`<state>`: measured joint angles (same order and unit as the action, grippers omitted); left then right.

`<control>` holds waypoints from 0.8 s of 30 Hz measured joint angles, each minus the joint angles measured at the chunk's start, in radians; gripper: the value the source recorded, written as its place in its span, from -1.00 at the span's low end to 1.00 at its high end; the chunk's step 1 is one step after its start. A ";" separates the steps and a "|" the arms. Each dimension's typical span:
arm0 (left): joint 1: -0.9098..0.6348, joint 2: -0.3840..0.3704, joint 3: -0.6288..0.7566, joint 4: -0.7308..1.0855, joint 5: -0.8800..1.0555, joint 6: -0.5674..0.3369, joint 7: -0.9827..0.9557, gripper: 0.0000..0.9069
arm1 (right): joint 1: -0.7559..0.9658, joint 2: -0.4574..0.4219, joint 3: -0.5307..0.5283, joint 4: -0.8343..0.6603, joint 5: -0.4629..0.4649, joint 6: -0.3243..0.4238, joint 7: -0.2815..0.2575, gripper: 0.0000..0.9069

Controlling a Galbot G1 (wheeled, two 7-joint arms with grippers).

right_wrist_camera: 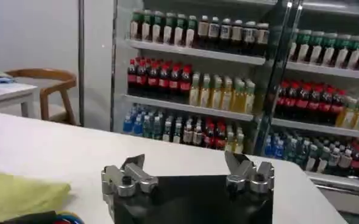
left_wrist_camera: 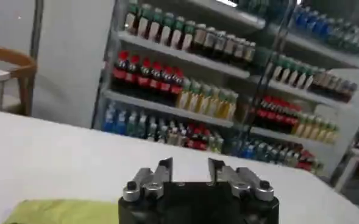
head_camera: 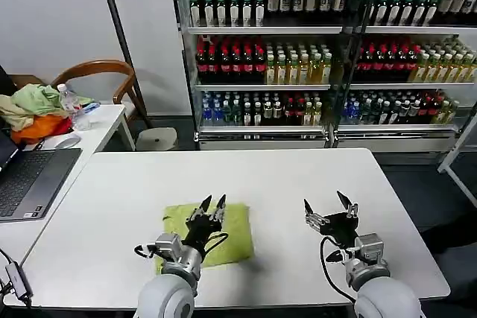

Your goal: Fold and organize the clothes.

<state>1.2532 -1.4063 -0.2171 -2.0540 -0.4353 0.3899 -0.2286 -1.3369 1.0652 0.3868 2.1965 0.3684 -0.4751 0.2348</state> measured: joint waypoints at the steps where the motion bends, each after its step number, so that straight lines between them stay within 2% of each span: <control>1: -0.002 0.003 0.001 -0.004 -0.002 -0.006 0.003 1.00 | 0.003 0.002 -0.001 -0.003 0.000 0.000 0.000 1.00; 8: 0.007 0.049 -0.046 -0.035 0.011 -0.060 0.049 1.00 | 0.024 0.016 -0.018 -0.025 -0.010 0.010 -0.011 1.00; 16: 0.072 0.142 -0.230 -0.022 0.058 -0.143 0.132 1.00 | 0.073 0.053 -0.096 -0.085 -0.047 0.040 -0.032 1.00; 19: 0.101 0.165 -0.298 -0.022 0.068 -0.160 0.151 1.00 | 0.092 0.073 -0.146 -0.110 -0.022 0.032 -0.037 1.00; 24: 0.133 0.181 -0.365 -0.019 0.082 -0.177 0.174 1.00 | 0.130 0.105 -0.231 -0.156 0.083 -0.008 -0.034 1.00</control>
<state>1.3865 -1.2248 -0.5822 -2.0730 -0.3528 0.2132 -0.0549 -1.2072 1.1705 0.1557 2.0404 0.4516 -0.4831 0.2012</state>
